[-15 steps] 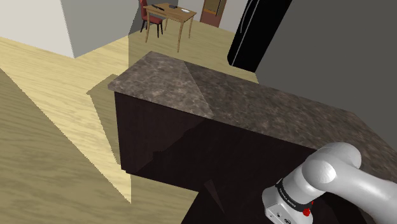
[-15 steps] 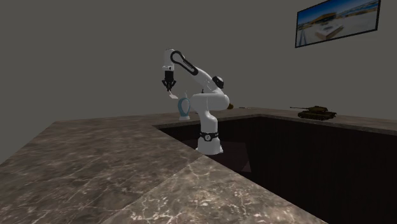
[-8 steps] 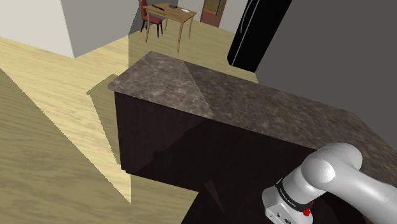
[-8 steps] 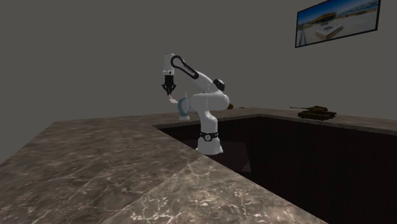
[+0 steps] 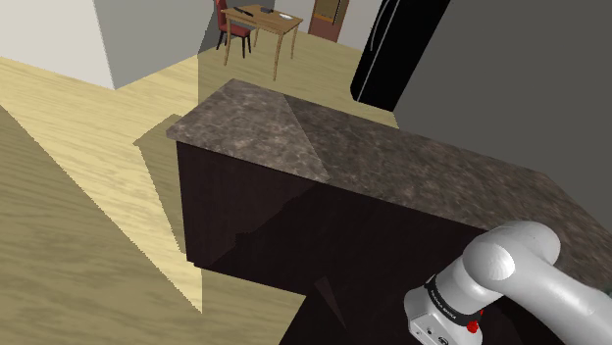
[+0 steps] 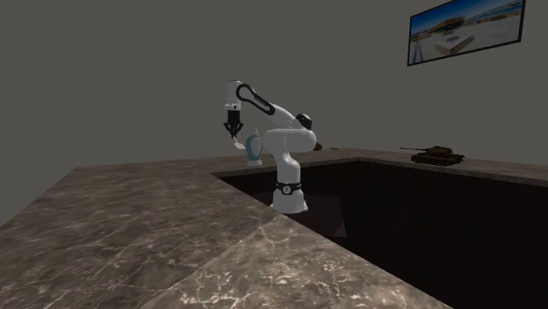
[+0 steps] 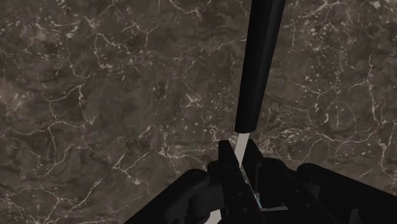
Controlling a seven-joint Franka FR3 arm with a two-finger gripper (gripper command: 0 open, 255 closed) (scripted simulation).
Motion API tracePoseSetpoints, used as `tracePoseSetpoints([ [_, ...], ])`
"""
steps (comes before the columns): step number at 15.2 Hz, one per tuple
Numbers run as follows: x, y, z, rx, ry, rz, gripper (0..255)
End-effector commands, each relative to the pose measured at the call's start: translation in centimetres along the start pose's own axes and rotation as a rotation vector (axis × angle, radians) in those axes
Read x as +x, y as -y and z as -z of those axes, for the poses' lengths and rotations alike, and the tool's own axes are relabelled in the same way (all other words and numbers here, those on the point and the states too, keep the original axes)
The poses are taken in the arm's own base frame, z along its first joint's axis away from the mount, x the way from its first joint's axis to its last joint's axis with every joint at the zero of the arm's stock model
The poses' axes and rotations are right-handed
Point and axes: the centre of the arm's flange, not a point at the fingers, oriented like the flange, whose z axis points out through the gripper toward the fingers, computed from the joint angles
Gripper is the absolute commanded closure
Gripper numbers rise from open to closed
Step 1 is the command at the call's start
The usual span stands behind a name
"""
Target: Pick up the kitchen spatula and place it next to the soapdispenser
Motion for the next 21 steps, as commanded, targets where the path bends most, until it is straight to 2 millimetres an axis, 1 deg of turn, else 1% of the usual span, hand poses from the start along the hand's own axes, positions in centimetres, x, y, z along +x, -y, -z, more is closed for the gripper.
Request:
tracePoseSetpoints([
  [1,0.1,0.0,-1.1,0.0,0.0,0.0,255],
  [21,0.8,0.0,-11.6,0.0,0.0,0.0,255],
])
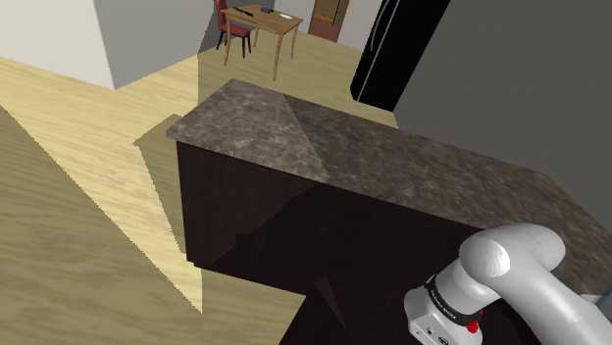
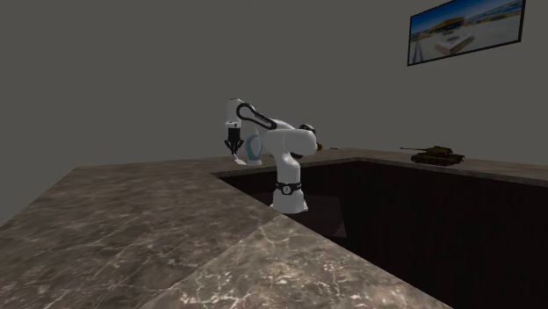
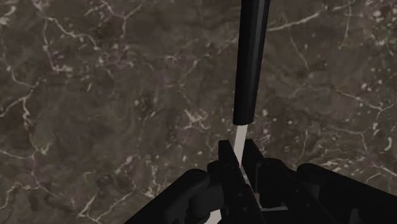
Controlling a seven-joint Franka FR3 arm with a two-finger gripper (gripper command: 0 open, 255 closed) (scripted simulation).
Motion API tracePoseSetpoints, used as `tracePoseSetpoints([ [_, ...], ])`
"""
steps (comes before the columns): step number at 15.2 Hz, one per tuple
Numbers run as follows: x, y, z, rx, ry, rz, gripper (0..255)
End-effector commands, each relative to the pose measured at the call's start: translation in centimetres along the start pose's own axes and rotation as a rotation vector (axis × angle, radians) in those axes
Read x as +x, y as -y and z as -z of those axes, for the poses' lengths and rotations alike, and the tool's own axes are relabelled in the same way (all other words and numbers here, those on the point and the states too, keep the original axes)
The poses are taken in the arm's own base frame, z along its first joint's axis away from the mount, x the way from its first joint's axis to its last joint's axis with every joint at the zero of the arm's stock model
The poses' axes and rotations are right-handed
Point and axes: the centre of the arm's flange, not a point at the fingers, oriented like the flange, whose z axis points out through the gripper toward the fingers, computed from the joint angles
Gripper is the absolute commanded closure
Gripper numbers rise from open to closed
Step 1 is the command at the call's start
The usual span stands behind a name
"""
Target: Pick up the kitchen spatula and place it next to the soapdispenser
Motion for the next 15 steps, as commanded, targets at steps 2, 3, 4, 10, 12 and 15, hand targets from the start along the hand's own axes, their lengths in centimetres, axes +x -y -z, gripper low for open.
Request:
tracePoseSetpoints([
  [2,0.2,0.0,-1.6,0.0,0.0,0.0,255],
  [3,0.2,0.0,-2.1,0.0,0.0,0.0,255],
  [4,0.2,0.0,-2.7,0.0,0.0,0.0,255],
  [10,0.3,0.0,-3.9,0.0,0.0,0.0,255],
  [12,0.3,0.0,-3.9,0.0,0.0,0.0,255],
  [15,0.3,0.0,-4.0,0.0,0.0,0.0,0],
])
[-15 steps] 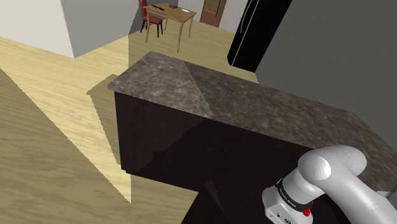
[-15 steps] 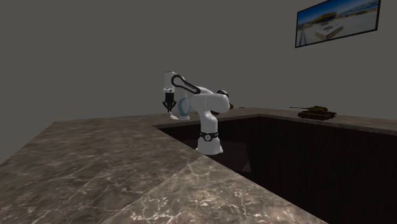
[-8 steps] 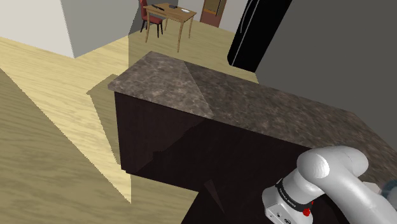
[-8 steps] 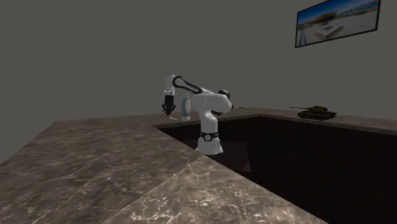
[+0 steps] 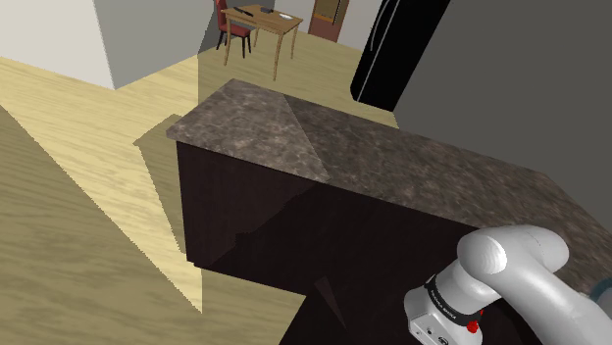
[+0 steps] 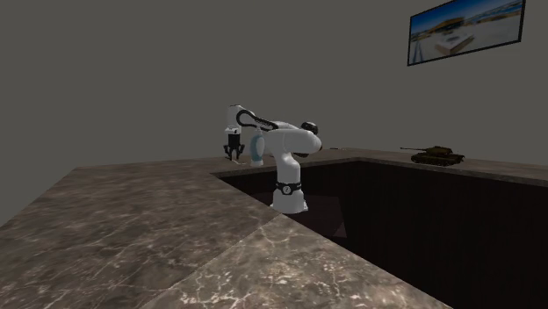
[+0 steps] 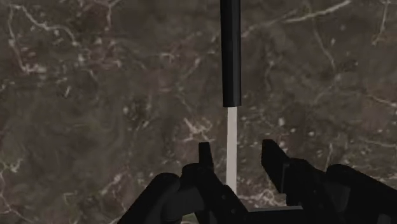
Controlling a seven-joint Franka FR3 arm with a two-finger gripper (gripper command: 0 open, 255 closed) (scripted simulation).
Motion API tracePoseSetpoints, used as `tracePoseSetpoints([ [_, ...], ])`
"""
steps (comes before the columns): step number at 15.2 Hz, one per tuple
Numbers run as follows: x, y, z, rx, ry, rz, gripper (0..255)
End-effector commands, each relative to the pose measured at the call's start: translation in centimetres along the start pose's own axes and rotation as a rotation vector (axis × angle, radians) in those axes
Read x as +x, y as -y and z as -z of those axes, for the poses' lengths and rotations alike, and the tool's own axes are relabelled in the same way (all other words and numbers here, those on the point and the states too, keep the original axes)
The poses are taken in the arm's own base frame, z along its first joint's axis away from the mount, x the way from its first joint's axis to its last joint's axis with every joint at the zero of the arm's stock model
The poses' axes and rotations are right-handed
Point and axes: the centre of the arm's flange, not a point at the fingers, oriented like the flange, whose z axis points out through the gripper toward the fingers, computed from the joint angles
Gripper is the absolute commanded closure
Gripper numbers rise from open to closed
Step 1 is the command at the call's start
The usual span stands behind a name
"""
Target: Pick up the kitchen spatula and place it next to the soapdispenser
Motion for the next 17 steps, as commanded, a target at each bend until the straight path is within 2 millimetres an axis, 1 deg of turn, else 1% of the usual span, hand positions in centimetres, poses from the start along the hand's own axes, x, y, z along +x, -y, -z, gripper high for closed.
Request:
tracePoseSetpoints([
  [1,0.0,0.0,0.0,0.001,0.001,0.0,0],
  [5,0.0,0.0,0.0,0.001,0.001,0.0,0],
  [8,0.0,0.0,4.0,0.001,0.001,0.0,0],
  [9,0.0,0.0,5.0,0.001,0.001,0.0,0],
  [17,0.0,0.0,5.0,0.001,0.001,0.0,0],
])
